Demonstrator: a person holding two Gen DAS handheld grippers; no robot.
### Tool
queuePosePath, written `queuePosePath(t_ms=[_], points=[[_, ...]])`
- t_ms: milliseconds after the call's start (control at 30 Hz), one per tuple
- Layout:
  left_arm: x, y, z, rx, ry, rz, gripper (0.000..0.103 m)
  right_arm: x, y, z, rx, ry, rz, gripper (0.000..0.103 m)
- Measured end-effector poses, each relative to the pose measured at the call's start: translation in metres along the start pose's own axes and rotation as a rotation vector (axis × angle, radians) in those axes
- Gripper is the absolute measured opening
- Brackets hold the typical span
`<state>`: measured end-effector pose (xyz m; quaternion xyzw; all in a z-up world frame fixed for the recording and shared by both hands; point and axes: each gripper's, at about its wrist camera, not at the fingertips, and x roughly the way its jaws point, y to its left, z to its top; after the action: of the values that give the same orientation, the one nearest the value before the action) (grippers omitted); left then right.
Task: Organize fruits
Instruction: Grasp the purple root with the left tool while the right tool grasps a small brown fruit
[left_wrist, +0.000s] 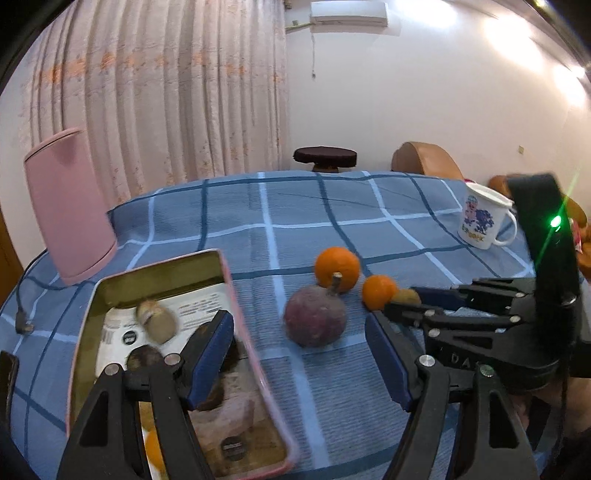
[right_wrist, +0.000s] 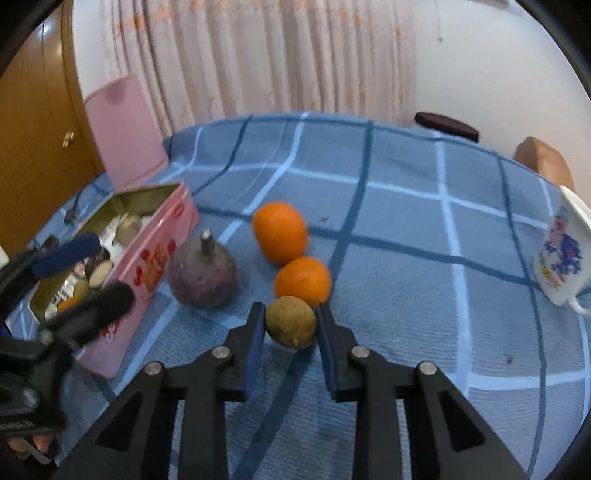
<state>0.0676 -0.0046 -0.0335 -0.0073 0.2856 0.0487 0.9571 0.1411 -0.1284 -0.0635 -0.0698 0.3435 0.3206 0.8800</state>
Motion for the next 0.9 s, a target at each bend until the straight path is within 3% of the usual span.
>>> queuePosePath(t_ms=[267, 400, 600, 667, 733, 900], points=[[0.033, -0.022, 0.019, 0.06, 0.097, 0.027, 0.074, -0.013, -0.018, 0.001, 0.062, -0.056, -0.006, 0.03], [0.053, -0.025, 0.021, 0.081, 0.167, 0.041, 0.059, -0.016, -0.015, 0.001, 0.045, -0.067, -0.005, 0.03], [0.069, -0.031, 0.019, 0.142, 0.208, 0.133, 0.059, -0.019, -0.019, 0.0, 0.06, -0.083, 0.018, 0.03], [0.077, -0.023, 0.012, 0.116, 0.247, 0.112, 0.059, -0.021, -0.02, -0.001, 0.065, -0.089, 0.021, 0.03], [0.072, -0.022, 0.007, 0.149, 0.224, 0.112, 0.059, -0.022, -0.02, -0.001, 0.067, -0.095, 0.022, 0.03], [0.064, -0.007, 0.008, 0.098, 0.193, 0.051, 0.059, -0.02, -0.017, 0.0, 0.054, -0.087, 0.015, 0.03]])
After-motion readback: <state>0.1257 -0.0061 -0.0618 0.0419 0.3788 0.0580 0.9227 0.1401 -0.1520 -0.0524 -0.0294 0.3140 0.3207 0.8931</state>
